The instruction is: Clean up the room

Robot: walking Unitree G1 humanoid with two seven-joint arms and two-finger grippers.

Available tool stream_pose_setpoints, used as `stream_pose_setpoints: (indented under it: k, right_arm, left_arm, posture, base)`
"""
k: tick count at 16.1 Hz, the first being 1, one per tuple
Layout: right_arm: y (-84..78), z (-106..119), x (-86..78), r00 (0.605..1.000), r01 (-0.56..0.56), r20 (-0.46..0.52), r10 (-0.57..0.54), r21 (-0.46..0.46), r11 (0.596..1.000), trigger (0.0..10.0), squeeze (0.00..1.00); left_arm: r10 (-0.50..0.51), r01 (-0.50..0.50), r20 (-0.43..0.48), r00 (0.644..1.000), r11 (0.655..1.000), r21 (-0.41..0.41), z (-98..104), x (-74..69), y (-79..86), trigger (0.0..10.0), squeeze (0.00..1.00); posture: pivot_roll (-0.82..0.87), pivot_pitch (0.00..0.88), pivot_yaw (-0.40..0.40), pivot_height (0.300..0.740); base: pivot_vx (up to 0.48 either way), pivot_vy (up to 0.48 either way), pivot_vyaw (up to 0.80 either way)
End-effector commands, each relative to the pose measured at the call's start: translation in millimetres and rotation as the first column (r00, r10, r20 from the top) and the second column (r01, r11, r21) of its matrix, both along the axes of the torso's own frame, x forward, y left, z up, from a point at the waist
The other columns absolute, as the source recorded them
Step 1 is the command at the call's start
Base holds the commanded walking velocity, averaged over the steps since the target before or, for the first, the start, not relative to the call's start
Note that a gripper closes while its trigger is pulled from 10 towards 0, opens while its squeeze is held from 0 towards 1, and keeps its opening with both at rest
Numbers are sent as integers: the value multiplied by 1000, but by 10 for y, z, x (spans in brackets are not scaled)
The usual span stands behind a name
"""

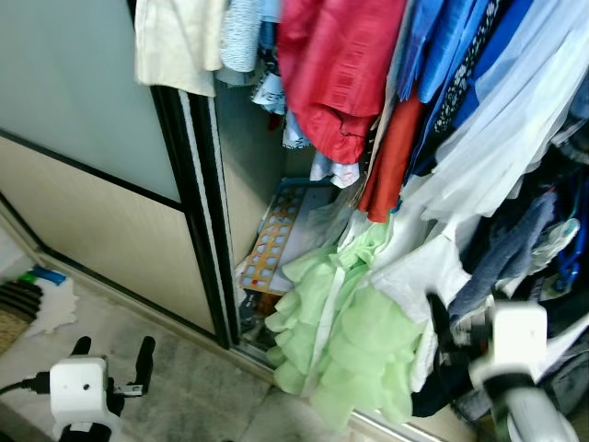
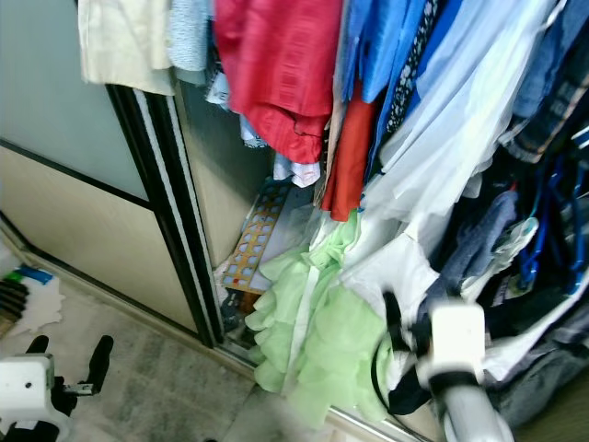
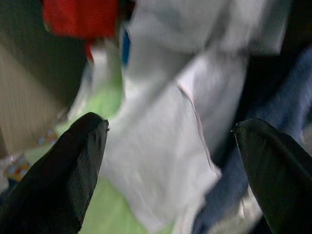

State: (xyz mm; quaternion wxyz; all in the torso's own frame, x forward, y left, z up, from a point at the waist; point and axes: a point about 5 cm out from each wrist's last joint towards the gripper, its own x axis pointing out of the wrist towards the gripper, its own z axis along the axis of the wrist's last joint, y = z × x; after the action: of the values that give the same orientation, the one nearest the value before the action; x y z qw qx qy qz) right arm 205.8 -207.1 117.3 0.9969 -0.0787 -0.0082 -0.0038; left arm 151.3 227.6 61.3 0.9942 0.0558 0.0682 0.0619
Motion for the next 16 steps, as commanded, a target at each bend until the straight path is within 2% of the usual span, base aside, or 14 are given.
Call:
stream_pose_setpoints:
  k: [1, 4, 9, 11, 13, 15, 16]
  right_arm:
    - [-33, -47, 26, 999, 8, -32, -8, -3, 1000, 10000, 0]
    - [84, -35, 130, 999, -33, -6, 33, -13, 999, 10000, 0]
    - [291, -54, 311, 998, -61, 15, 61, 8, 998, 10000, 0]
    - [300, -50, 355, 998, -55, 18, 54, 24, 998, 10000, 0]
    - [299, -64, 411, 999, -41, 17, 40, 37, 998, 10000, 0]
    - [299, -87, 451, 999, -40, 12, 40, 43, 998, 10000, 0]
    - [308, -88, 496, 999, -44, 14, 44, 51, 998, 10000, 0]
  left_arm:
    - [-7, 5, 31, 1000, 999, 35, 81, 10, -4, 10000, 0]
    - [-13, 9, 76, 997, 998, 57, 225, 100, 59, 10000, 0]
    - [-44, 36, 127, 991, 997, 71, 261, 424, -89, 10000, 0]
    - [-62, 53, 132, 989, 996, 69, 286, 480, -146, 10000, 0]
    - [-21, 11, 138, 990, 997, 75, 305, 502, -128, 10000, 0]
    - [4, -15, 118, 993, 995, 98, 284, 509, -127, 10000, 0]
    - [-14, 5, 105, 994, 997, 83, 256, 554, -138, 10000, 0]
  posture:
    - [-47, 95, -49, 740]
    - [-5, 93, -23, 740]
    - [-27, 46, -33, 740]
    - [-23, 41, -48, 740]
    - [-15, 47, -54, 740]
    - [-7, 42, -65, 740]
    - [-5, 32, -67, 740]
  base:
    - [0, 0, 0]
    - [0, 0, 0]
    - [0, 0, 783]
    - [0, 0, 800]
    - [0, 0, 800]
    - [0, 0, 800]
    - [0, 0, 800]
